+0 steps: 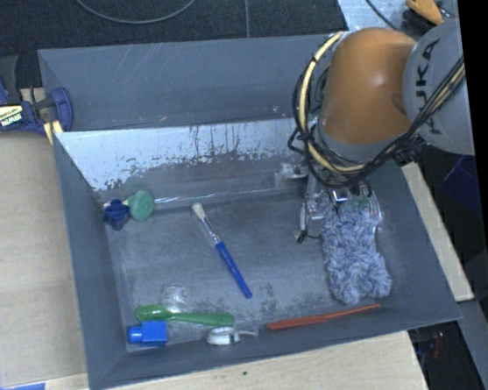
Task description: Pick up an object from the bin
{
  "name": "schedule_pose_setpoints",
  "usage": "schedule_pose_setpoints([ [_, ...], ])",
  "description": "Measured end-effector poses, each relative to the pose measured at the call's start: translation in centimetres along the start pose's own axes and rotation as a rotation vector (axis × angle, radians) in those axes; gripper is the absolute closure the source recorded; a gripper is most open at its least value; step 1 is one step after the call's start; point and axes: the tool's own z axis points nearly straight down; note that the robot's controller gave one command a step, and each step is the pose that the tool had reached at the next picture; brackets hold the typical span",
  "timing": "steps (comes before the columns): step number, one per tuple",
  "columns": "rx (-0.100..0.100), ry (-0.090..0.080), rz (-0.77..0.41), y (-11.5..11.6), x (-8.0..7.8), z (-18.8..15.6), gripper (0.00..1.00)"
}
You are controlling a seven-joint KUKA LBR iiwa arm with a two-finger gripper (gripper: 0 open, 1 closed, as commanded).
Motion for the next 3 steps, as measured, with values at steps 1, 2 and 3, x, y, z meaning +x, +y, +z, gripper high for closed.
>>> schedule_pose_setpoints([
  [1, 0.000, -0.008, 0.000, 0.0, -0.2, -0.4, 0.00],
  [2, 0.001, -0.007, -0.395, -10.5, 3.0, 9.2, 0.00],
  [3, 0.003, -0.014, -0.472, -10.2, 0.4, 4.8, 0.00],
])
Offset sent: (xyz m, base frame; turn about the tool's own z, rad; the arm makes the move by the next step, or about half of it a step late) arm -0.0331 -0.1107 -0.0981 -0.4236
